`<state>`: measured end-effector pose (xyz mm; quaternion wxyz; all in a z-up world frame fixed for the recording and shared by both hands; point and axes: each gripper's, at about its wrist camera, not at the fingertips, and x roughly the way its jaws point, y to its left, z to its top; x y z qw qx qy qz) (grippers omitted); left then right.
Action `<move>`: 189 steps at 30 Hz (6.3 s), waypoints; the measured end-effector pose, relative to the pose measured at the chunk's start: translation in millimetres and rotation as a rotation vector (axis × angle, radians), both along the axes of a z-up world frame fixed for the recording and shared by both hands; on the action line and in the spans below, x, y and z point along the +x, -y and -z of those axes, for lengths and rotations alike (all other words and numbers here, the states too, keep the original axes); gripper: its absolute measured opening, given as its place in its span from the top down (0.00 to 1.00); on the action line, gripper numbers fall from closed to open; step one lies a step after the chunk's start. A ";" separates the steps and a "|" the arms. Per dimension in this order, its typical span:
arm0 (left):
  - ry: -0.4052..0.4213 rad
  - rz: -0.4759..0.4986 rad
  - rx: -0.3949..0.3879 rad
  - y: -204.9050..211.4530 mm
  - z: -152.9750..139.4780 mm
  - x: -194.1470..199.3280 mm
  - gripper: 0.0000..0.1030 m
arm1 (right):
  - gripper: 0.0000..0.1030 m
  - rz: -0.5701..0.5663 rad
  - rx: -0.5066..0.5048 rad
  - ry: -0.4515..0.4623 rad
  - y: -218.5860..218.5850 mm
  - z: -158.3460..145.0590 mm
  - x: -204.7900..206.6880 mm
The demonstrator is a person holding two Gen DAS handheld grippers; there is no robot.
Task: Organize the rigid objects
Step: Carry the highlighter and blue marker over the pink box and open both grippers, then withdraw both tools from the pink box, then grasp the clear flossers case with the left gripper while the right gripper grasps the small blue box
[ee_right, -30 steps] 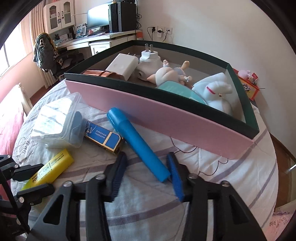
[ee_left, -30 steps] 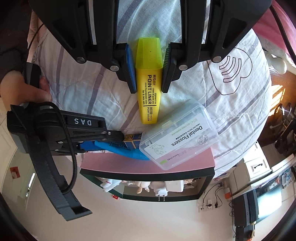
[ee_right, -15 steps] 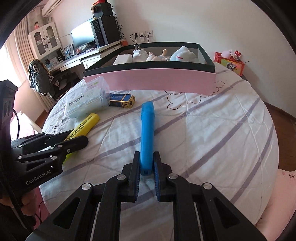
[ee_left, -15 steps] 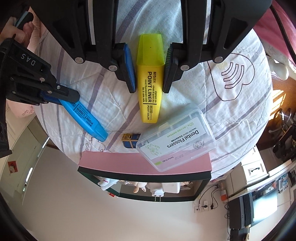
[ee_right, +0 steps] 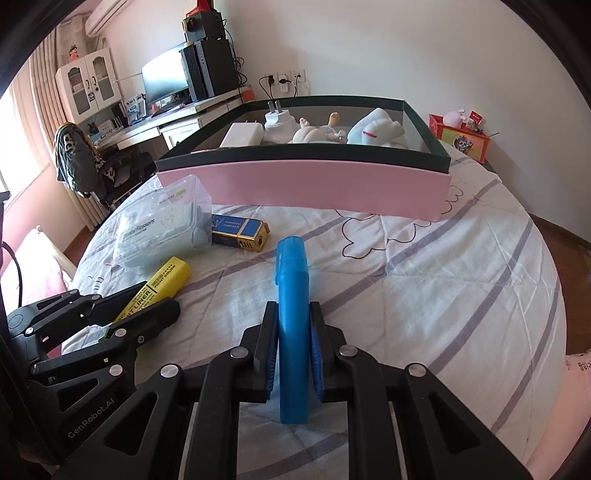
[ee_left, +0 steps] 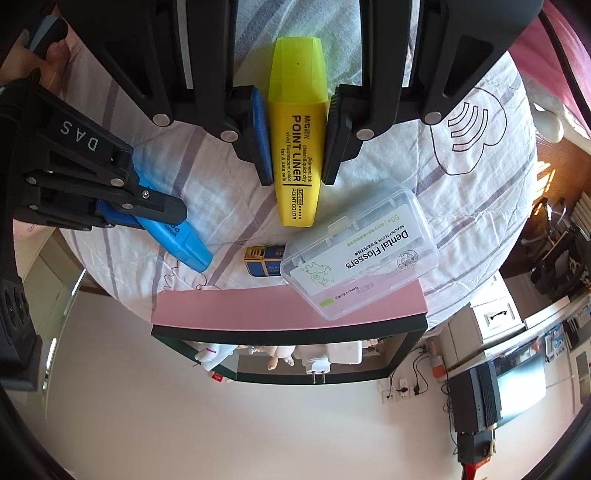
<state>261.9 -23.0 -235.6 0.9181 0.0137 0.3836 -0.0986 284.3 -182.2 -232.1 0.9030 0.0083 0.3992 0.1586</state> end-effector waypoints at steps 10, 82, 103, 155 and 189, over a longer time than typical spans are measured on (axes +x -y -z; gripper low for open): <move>0.191 0.006 -0.099 -10.6 -78.1 -51.1 0.75 | 0.85 -0.003 0.081 0.270 -4.3 -82.9 -70.1; 0.171 -0.019 0.188 33.2 -97.7 196.1 0.75 | 0.85 -0.031 -0.052 0.232 -18.2 -82.0 147.9; 0.151 -0.039 0.150 7.4 -105.4 163.1 0.15 | 0.26 0.077 -0.002 0.208 4.1 -87.9 119.5; 0.544 -0.168 0.077 -8.5 -192.4 -132.1 0.00 | 0.00 0.174 -0.009 0.520 3.4 -181.4 -155.1; 0.022 0.007 0.193 -15.2 -15.5 59.5 0.00 | 0.00 0.079 -0.062 0.002 -10.7 -11.6 20.0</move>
